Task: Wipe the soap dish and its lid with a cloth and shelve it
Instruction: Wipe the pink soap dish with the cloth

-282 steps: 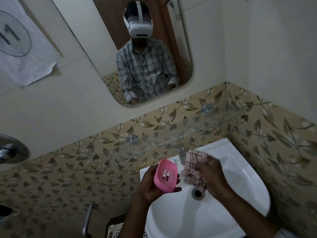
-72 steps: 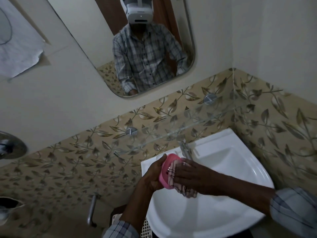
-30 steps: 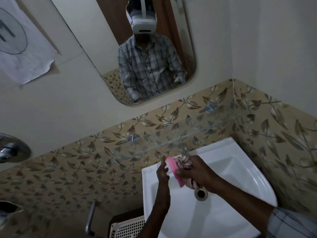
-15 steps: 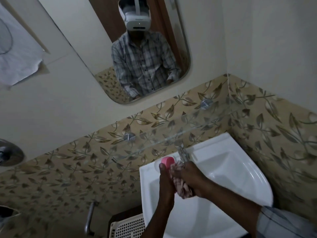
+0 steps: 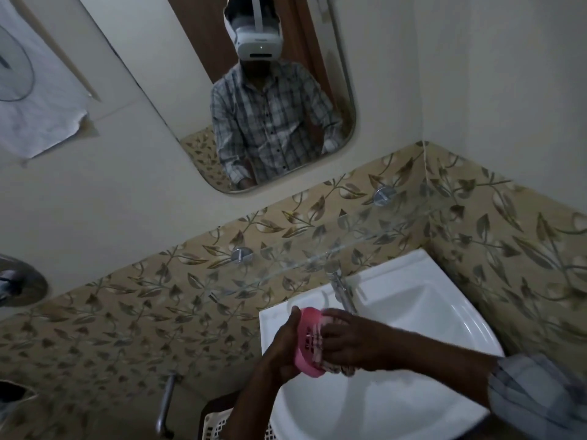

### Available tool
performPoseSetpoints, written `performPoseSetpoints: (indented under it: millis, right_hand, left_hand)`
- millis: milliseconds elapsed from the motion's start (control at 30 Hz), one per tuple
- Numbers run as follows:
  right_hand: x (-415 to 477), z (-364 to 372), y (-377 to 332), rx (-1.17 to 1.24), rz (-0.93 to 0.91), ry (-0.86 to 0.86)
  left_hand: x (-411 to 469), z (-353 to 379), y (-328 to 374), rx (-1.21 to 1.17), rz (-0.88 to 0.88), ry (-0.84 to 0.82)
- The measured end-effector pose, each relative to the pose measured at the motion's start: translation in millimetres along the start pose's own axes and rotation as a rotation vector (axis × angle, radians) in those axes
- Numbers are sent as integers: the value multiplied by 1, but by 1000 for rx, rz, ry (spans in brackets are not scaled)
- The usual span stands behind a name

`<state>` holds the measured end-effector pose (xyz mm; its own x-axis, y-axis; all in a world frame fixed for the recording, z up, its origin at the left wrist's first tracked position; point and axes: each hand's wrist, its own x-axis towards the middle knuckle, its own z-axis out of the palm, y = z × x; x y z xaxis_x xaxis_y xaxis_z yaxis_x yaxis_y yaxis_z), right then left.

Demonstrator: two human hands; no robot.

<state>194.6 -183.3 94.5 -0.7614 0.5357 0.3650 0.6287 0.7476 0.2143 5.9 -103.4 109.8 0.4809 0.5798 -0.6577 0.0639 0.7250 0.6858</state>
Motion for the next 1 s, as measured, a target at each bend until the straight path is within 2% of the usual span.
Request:
performPoseSetpoints:
  millis: [33,167,233,300,333,500,567,667,733,800,867,933,1000]
  right_hand:
    - [-3,-5,11,-65,-26,11]
    - [-1,-22,36,-107,57,285]
    - [2,-14,22,-58,97,337]
    - [5,-2,0,44,294,364]
    - [6,5,-10,113,414,374]
    - [21,-3,-39,740,1041,122]
    - [28,-13,-39,985,1197,58]
    - [33,-25,-30,1085,1338,148]
    - [35,-33,-20,1253,1445,269]
    - [38,-39,-8,1638,1621,442]
    - [41,-45,0,2006,1700,563]
    - [38,-43,5,2139,1686,547]
    - [29,-38,8,2051,1641,375]
  left_hand:
    - [-1,-3,0,-12,-47,-52]
    - [-1,-5,2,-43,-109,-248]
    - [0,4,4,-106,-89,-197]
    - [4,12,5,-148,-32,-67]
    - [5,16,4,-134,-5,-2]
    - [17,23,-24,41,180,251]
    - [20,23,-34,125,308,293]
    - [18,33,-40,176,456,292]
    - [14,42,-41,187,540,275]
    - [12,47,-46,221,637,265]
    - [9,46,-45,274,748,229]
    - [10,41,-41,346,799,220]
    - [13,34,-35,283,733,273]
